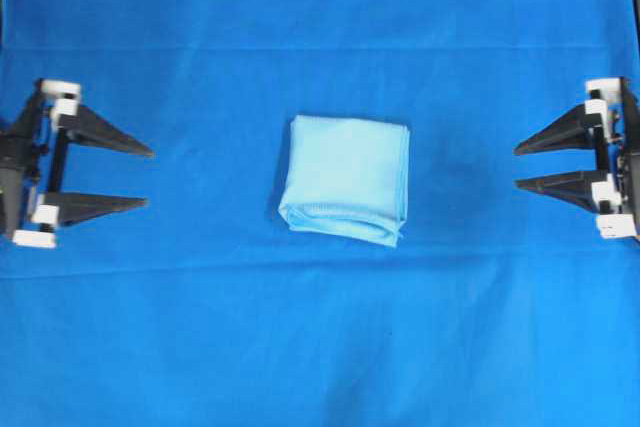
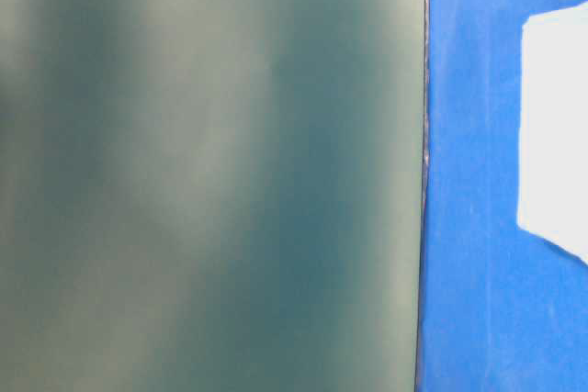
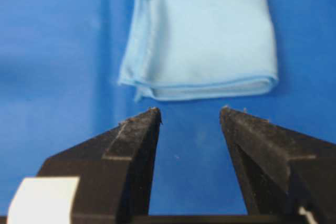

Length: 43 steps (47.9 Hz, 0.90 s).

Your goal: Fold the light blue towel.

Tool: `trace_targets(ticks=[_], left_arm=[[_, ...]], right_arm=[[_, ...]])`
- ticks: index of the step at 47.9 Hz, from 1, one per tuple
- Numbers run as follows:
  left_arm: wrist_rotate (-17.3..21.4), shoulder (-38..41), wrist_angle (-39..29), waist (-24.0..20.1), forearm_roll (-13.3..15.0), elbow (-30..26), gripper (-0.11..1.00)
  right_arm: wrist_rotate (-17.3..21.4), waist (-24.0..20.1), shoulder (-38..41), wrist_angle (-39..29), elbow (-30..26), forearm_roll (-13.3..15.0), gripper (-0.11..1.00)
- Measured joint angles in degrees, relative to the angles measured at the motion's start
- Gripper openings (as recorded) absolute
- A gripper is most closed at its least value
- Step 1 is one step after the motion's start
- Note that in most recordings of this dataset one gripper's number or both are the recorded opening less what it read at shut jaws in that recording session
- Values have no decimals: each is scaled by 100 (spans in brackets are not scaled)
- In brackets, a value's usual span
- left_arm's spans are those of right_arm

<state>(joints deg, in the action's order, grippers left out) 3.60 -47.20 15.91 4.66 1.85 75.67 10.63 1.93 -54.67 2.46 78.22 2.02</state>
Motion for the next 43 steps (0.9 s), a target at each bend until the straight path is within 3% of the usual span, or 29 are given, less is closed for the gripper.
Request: trace_targets(ticks=[14, 43], left_arm=[[-62, -896, -18, -97, 9, 650, 58], [-70, -958, -70, -158, 9, 677, 58]], right_arm=[[0, 202, 26, 677, 475, -26, 55], [0, 202, 132, 738, 492, -35, 55]])
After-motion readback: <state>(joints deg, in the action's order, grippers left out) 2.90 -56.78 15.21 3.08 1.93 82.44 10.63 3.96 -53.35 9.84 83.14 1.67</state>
